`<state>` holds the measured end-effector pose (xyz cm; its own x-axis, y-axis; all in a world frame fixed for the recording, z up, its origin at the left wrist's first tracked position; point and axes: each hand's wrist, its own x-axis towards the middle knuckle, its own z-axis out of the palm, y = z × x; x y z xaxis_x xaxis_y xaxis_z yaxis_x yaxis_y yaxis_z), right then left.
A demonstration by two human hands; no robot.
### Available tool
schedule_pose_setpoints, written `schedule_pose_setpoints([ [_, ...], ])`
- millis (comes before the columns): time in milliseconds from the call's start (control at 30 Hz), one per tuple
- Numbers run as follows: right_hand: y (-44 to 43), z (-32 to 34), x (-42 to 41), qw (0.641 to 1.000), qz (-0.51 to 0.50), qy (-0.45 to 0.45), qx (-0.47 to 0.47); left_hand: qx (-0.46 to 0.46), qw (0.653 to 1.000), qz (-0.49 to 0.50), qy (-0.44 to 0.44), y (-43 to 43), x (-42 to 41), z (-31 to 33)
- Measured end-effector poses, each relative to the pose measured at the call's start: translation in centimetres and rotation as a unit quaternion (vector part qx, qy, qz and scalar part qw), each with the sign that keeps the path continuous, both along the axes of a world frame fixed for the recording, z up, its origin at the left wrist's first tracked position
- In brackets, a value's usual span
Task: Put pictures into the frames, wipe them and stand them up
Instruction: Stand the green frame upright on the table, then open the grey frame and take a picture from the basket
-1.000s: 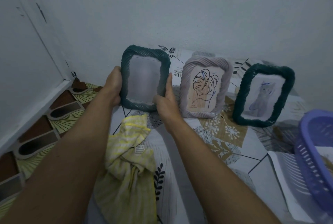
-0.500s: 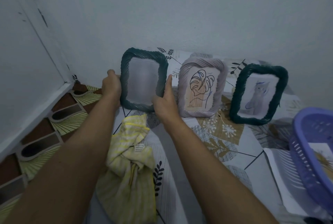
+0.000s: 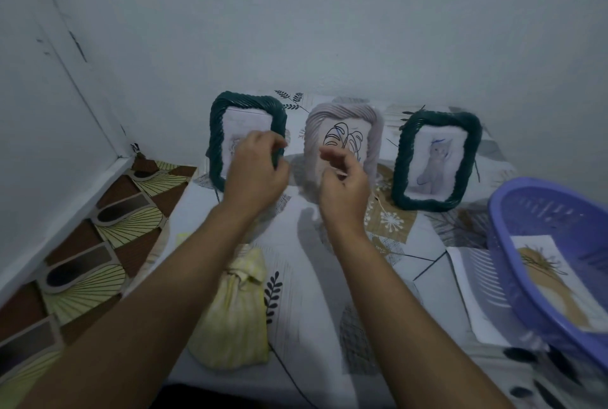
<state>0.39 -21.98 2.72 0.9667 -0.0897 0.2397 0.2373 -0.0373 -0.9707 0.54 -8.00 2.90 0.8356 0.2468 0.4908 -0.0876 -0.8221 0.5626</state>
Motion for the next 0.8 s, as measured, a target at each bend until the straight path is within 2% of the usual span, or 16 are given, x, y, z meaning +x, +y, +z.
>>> schedule_pose_setpoints([
  [133,-3.4,-1.2,1.2,0.998,-0.051,0.043,-0.021,-0.037,0.991,-0.024,0.127,-4.4,-0.2,-1.3],
  [267,-5.6,-2.6,2.6,0.983,-0.017,0.099,-0.155,-0.036,0.988,0.003,0.152,-7.0,0.2,-3.0],
  [400,-6.2,-3.9,3.6,0.970,0.048,0.150,-0.184,-0.106,0.977,0.004,0.185,-7.8,1.1,-4.1],
  [467,-6.2,-4.0,3.7,0.966,0.066,0.173,-0.180,-0.149,0.970,-0.006,0.193,-8.1,1.3,-4.3],
  [567,-6.4,-4.3,4.2,0.976,0.056,0.153,-0.145,-0.206,0.963,-0.007,0.176,-7.8,1.5,-4.5],
  [800,-7.2,-2.5,2.5,0.978,0.066,0.162,-0.117,-0.214,0.965,-0.022,0.151,-7.3,0.3,-3.6],
])
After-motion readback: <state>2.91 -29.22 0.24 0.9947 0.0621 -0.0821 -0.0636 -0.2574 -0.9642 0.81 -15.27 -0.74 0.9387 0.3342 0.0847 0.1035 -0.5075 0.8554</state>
